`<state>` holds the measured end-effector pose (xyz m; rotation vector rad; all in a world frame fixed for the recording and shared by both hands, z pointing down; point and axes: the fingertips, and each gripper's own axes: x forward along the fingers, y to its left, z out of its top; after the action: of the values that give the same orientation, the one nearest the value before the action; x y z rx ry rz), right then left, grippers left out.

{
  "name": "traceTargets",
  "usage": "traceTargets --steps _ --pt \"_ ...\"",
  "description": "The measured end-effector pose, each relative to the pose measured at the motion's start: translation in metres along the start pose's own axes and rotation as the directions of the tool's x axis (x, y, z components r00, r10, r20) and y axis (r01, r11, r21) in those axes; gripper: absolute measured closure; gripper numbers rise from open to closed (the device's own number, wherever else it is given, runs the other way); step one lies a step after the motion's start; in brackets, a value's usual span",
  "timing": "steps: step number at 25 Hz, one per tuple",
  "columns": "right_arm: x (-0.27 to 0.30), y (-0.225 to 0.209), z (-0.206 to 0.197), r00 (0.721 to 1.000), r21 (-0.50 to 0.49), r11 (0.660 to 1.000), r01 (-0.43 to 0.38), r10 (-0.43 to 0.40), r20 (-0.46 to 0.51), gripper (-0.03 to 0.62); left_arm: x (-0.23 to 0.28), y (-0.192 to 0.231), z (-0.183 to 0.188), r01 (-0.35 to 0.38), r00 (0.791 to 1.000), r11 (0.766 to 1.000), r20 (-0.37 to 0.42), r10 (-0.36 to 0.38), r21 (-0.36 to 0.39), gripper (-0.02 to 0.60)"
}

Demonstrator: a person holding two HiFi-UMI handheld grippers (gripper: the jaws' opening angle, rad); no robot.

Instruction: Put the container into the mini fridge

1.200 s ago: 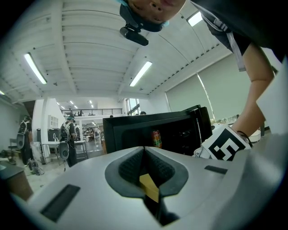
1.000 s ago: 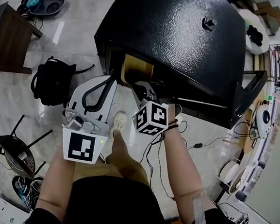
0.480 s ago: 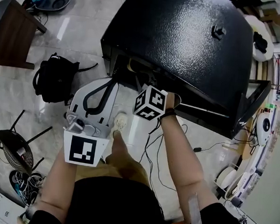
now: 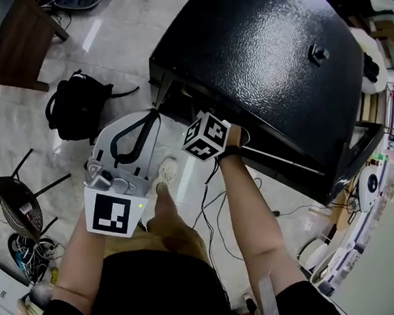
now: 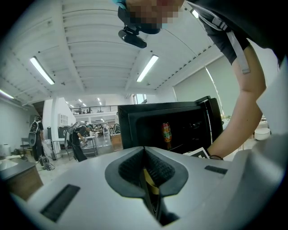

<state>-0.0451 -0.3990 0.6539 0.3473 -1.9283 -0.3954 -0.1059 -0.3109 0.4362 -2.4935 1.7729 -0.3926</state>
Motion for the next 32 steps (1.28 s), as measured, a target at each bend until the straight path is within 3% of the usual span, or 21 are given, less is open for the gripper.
traceTargets --steps 14,17,20,32 --pt "0.033 0.001 0.002 1.0 0.007 1.0 -0.006 0.006 -0.006 0.553 -0.004 0.01 -0.016 -0.044 0.999 0.999 -0.03 0.043 -0.026 0.558" --pt "0.034 0.007 0.003 0.999 0.035 0.999 -0.037 0.037 0.003 0.499 -0.005 0.01 -0.017 -0.043 0.999 0.999 -0.03 0.043 -0.027 0.558" --pt "0.031 0.009 0.002 1.0 0.022 1.0 -0.022 0.022 0.003 0.465 -0.005 0.009 -0.018 -0.041 0.999 0.999 -0.031 0.04 -0.027 0.558" --pt "0.018 -0.001 -0.001 0.999 0.017 0.999 0.043 -0.043 0.017 0.464 -0.004 0.003 -0.013 -0.024 1.0 1.0 -0.021 0.024 -0.018 0.558"
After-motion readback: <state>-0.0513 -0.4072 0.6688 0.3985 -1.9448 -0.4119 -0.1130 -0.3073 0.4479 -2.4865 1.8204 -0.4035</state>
